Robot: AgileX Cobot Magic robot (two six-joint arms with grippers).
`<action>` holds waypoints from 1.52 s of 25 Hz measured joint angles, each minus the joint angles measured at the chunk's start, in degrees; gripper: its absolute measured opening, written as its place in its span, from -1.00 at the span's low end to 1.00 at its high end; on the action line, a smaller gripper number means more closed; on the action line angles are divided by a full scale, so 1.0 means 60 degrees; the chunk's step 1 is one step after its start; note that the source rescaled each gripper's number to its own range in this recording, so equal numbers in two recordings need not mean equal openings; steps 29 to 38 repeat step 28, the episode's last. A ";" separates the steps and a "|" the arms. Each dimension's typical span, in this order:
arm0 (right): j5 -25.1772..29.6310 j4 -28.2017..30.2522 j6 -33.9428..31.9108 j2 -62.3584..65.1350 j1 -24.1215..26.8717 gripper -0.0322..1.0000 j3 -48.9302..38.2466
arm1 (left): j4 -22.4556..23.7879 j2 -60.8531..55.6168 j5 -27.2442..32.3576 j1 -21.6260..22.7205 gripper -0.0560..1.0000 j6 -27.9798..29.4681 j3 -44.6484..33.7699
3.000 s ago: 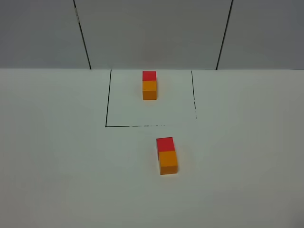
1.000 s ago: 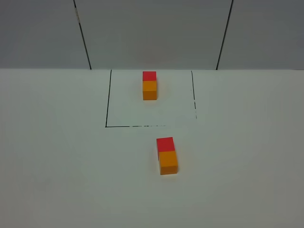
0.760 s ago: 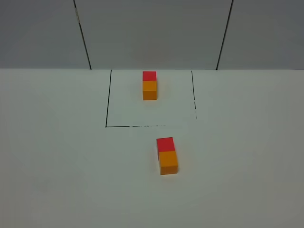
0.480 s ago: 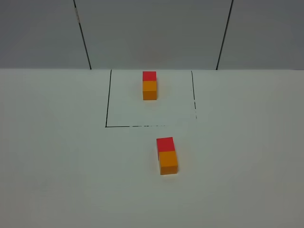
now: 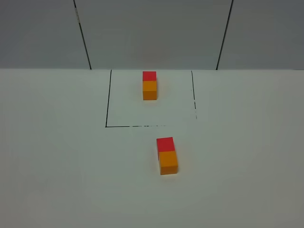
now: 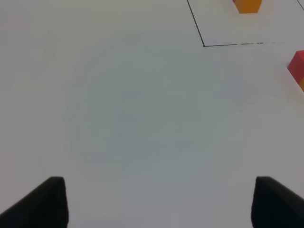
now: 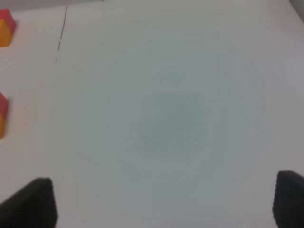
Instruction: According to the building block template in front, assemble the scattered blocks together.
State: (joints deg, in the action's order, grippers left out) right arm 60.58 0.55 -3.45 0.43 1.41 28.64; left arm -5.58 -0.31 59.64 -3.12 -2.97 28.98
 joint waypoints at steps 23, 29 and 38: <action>0.0007 0.0000 0.0000 0.0000 0.0000 0.68 0.0000 | 0.0000 0.0000 0.0000 0.0000 0.34 0.0000 0.0000; 0.0007 0.0000 0.0000 0.0000 0.0000 0.68 0.0000 | 0.0000 0.0000 0.0000 0.0000 0.34 0.0000 0.0000; 0.0007 0.0000 0.0000 0.0000 0.0000 0.68 0.0000 | 0.0000 0.0000 0.0000 0.0000 0.34 0.0000 0.0000</action>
